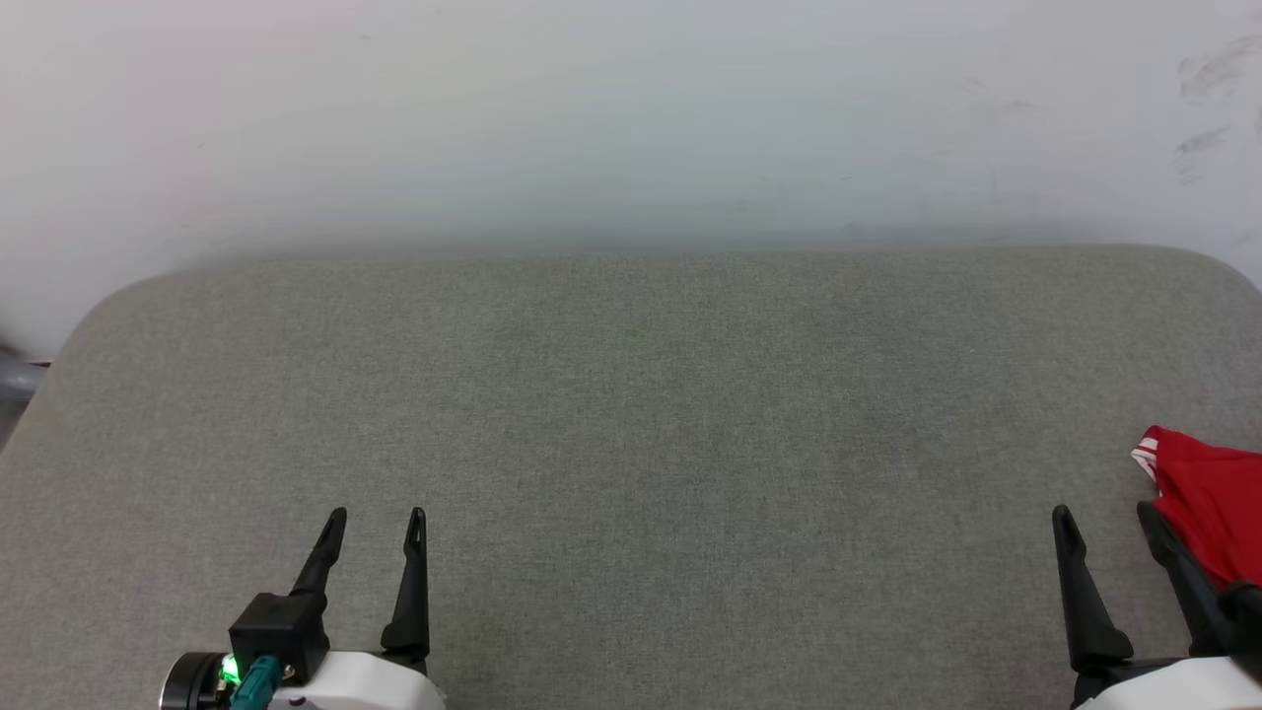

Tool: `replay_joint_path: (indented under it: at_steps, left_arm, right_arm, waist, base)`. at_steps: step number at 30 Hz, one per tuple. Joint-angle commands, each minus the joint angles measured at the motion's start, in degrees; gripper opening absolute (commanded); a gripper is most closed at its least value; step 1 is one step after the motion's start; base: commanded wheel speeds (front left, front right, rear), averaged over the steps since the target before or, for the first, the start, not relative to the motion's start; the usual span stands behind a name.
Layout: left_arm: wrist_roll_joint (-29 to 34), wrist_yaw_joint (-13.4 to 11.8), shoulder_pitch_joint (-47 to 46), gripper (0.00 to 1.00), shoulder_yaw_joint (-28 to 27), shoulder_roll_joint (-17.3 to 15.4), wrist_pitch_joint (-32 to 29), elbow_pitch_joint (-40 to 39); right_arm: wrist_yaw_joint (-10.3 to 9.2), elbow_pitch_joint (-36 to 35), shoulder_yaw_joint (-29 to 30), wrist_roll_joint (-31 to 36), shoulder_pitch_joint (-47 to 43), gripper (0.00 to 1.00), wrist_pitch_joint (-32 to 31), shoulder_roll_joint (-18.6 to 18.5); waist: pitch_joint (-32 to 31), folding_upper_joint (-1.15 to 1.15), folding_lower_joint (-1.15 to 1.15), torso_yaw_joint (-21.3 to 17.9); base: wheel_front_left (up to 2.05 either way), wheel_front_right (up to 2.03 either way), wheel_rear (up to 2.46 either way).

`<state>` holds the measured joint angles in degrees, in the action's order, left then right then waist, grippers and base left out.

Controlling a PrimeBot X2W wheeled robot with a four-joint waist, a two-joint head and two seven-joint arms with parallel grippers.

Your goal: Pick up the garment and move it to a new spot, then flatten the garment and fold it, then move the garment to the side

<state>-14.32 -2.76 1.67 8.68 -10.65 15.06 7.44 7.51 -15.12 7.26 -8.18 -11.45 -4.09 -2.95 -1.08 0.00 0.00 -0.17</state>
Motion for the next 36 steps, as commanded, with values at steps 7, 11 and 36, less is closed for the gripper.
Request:
replay_joint_path:
  at_steps: [7, 11, 36]
  left_arm:
    - [-1.0, 0.33, 1.04, 0.0, 0.08, 0.72, -0.55, 2.07]
    - [-5.36, 0.9, 0.45, 0.0, -0.86, 1.12, -1.8, 2.39]
    - [-28.39, 3.9, -2.36, 0.0, -5.42, 3.2, -8.04, 3.63]
  right_arm:
    - [0.0, 2.57, -0.36, -1.09, -0.4, 0.0, 0.08, 0.05]
    - [0.0, 3.94, -0.67, -6.11, 0.55, 0.0, 0.18, -0.18]
    - [-0.01, 11.91, -1.98, -31.99, 6.18, 0.0, 0.43, -1.16]
  waist:
    - [0.09, 0.0, 0.01, 0.0]
    - [0.12, 0.0, 0.01, 0.01]
    - [0.36, 0.0, 0.01, 0.04]
  base:
    - [0.0, 0.0, 0.0]
    - [0.0, 0.0, 0.0]
    - [0.0, 0.0, 0.0]
